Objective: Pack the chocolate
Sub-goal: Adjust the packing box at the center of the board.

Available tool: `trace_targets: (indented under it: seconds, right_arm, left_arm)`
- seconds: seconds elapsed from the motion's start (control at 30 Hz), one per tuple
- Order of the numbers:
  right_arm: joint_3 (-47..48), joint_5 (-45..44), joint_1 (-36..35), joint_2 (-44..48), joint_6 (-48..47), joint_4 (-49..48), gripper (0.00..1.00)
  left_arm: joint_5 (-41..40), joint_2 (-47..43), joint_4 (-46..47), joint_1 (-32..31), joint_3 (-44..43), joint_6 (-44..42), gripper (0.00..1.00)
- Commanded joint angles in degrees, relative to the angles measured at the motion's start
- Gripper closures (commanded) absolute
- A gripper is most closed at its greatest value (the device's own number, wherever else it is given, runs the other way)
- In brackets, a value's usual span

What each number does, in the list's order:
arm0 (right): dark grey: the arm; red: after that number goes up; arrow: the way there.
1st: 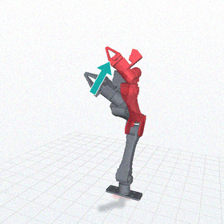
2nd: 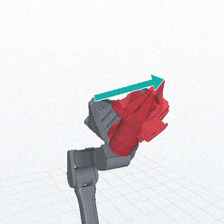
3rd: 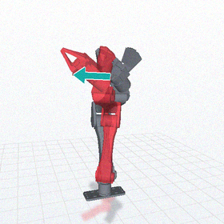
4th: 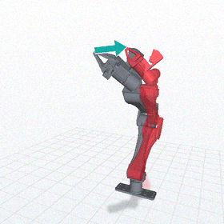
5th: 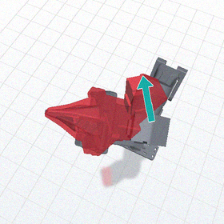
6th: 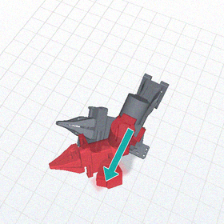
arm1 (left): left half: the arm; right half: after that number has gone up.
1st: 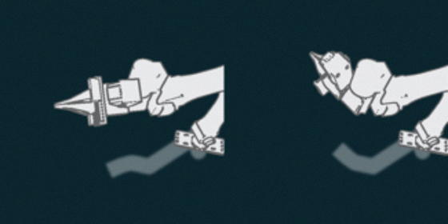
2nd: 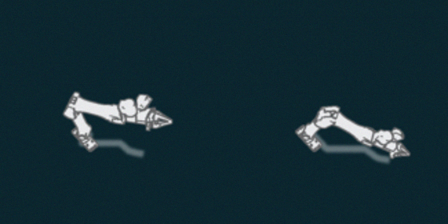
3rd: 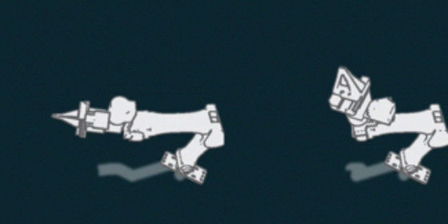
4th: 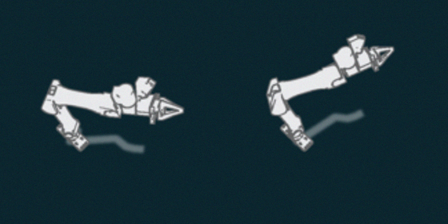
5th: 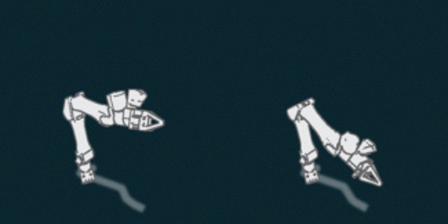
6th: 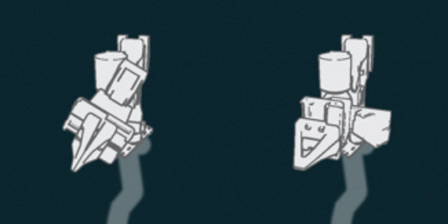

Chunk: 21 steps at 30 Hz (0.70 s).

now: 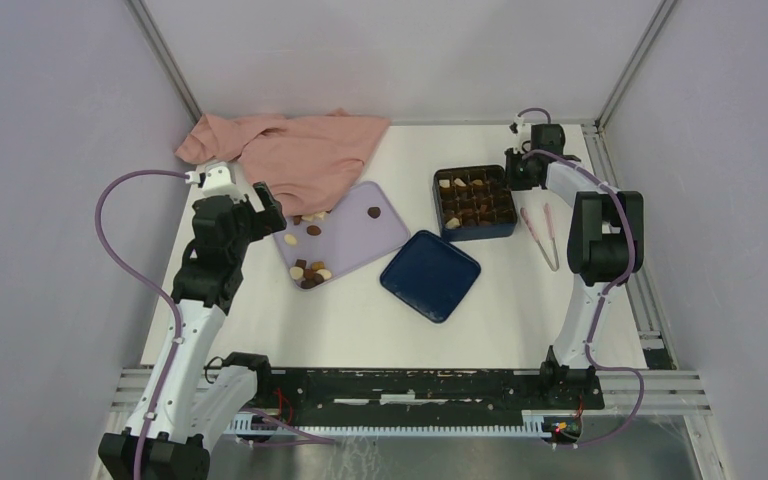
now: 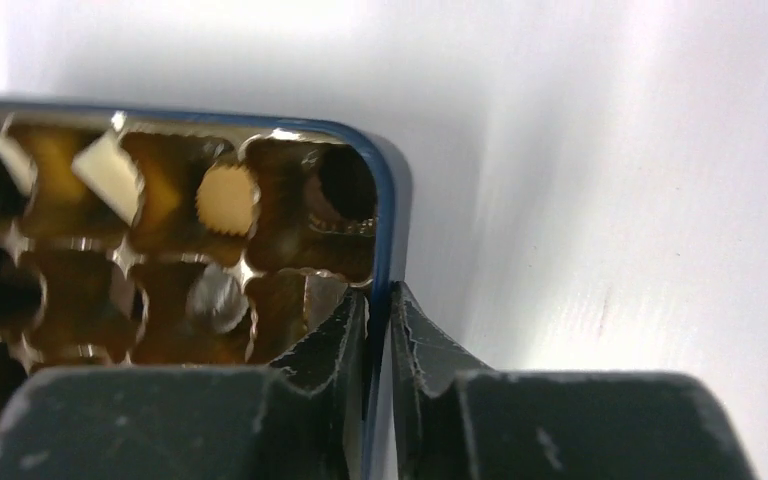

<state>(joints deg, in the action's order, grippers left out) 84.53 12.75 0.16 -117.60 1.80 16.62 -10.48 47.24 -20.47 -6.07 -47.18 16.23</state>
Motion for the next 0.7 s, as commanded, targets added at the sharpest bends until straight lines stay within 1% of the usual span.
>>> trace_targets:
  seconds: [0.0,0.27,0.67]
  right_arm:
    - [1.34,-2.26,0.15,2.75,-0.10,-1.04,0.89]
    - [0.71,-3.50,0.17,9.56,-1.33,-3.48,0.96]
    - [-9.82,1.73,0.13,23.77,-8.18,-16.09,1.00]
  left_arm:
    - [-1.10,-0.11,2.19,0.35,-0.02,-3.35,0.00]
    - [-0.95,-0.11,2.12,0.34,-0.02,-3.25,0.00]
    - [-1.43,0.19,2.01,0.35,-0.03,-3.29,0.00]
